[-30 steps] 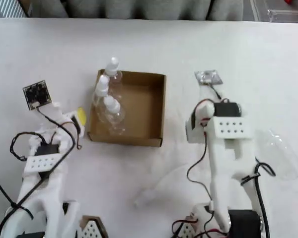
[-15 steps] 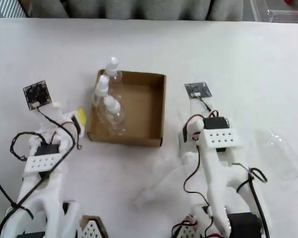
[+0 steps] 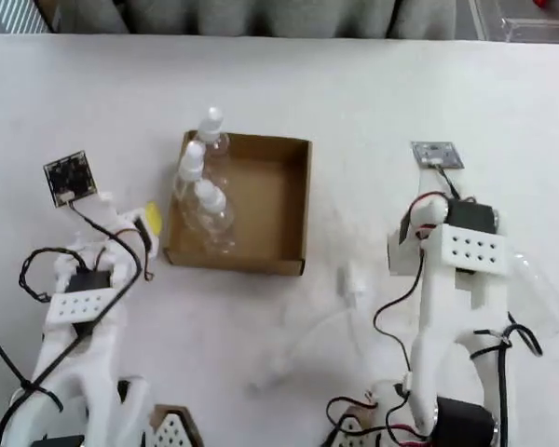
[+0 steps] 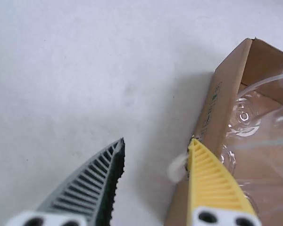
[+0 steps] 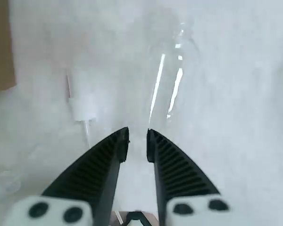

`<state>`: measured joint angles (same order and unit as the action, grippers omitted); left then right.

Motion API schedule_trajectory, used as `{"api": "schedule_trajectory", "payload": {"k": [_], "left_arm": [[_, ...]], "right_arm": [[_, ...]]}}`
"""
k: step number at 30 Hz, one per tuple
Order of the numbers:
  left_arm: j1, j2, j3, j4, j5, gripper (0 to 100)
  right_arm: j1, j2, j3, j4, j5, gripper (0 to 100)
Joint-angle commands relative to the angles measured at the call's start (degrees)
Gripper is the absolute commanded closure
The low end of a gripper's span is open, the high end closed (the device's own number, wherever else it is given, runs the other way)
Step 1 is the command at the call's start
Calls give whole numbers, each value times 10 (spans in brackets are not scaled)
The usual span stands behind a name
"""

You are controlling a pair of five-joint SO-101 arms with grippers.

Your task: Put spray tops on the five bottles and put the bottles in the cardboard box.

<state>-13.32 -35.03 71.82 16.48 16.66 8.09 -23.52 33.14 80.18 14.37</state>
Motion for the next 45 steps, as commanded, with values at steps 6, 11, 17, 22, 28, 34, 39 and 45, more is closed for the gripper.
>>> {"api": "schedule_trajectory", "payload": {"k": [6, 11, 17, 22, 28, 34, 39, 45], "left_arm": [[-3, -3, -19, -4, -1, 788], [-3, -3, -18, -3, -1, 789], [-1, -3, -18, -3, -1, 789], [0, -3, -19, -3, -1, 789], [0, -3, -19, -3, -1, 789], [0, -3, -19, -3, -1, 789], [0, -3, -19, -3, -1, 789], [0, -3, -19, -3, -1, 789]], "right_arm": [[36, -41, -29, 25, -66, 980], [10, -102, -21, 12, -164, 980], [-10, -131, 41, -65, -228, 948], [-10, -132, 98, -113, -270, 846], [10, -128, 116, -173, -266, 840], [26, -127, 179, -273, -220, 836], [25, -127, 196, -292, -232, 835], [-5, -127, 195, -284, -243, 779]]}}
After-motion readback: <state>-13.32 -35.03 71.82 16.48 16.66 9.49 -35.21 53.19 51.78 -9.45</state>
